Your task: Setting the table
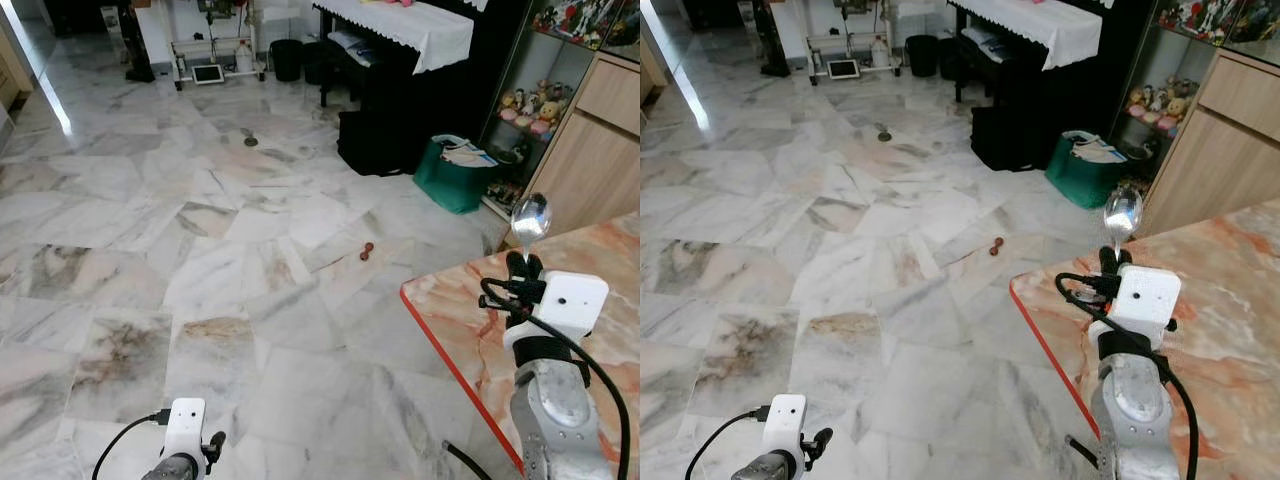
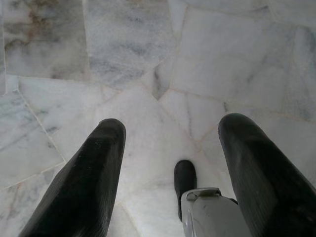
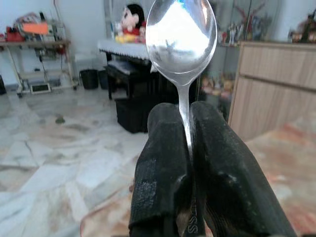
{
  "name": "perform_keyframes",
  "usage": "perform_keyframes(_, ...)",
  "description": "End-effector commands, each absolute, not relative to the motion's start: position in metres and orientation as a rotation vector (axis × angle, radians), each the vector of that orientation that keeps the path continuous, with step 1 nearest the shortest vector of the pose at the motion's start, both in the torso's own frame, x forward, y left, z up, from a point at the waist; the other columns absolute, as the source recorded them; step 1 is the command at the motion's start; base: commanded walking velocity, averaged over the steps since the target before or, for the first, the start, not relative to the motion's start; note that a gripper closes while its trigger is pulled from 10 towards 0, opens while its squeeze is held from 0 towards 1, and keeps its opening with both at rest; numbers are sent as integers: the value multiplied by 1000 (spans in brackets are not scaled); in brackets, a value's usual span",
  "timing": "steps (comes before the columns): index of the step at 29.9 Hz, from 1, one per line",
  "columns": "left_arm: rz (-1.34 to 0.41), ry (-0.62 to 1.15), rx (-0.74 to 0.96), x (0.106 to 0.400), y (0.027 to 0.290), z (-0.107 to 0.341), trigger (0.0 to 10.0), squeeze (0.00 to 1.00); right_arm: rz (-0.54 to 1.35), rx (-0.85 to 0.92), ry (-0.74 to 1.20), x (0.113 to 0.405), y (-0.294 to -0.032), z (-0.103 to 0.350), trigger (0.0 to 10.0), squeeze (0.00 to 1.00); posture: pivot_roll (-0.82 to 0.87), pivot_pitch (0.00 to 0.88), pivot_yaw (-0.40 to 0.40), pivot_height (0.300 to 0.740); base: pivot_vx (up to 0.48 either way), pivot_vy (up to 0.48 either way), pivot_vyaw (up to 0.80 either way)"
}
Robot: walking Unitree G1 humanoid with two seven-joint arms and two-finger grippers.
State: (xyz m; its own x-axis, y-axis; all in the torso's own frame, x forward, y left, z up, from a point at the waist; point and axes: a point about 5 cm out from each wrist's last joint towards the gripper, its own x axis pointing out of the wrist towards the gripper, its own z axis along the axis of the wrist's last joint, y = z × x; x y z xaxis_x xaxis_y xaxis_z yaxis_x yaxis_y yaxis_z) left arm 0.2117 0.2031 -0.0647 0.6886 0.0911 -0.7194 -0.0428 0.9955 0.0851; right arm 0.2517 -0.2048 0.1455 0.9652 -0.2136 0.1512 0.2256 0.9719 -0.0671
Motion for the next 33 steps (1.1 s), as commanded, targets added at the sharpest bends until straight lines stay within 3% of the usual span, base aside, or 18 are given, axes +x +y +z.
perform_keyframes(1, 78, 800, 67, 210, 204, -65, 10000, 0, -222, -93, -193, 252, -202, 153, 10000, 0, 44, 0, -12, 740, 0, 0, 0)
perform_keyframes(24, 86, 761, 59, 220, 202, -59, 10000, 0, -249, -120, -203, 259, -207, 151, 10000, 0, 61, 0, -18, 740, 0, 0, 0)
perform_keyframes(33, 83, 760, 56, 221, 200, -59, 10000, 0, -255, -113, -202, 258, -208, 150, 10000, 0, 59, 0, -25, 740, 0, 282, 0)
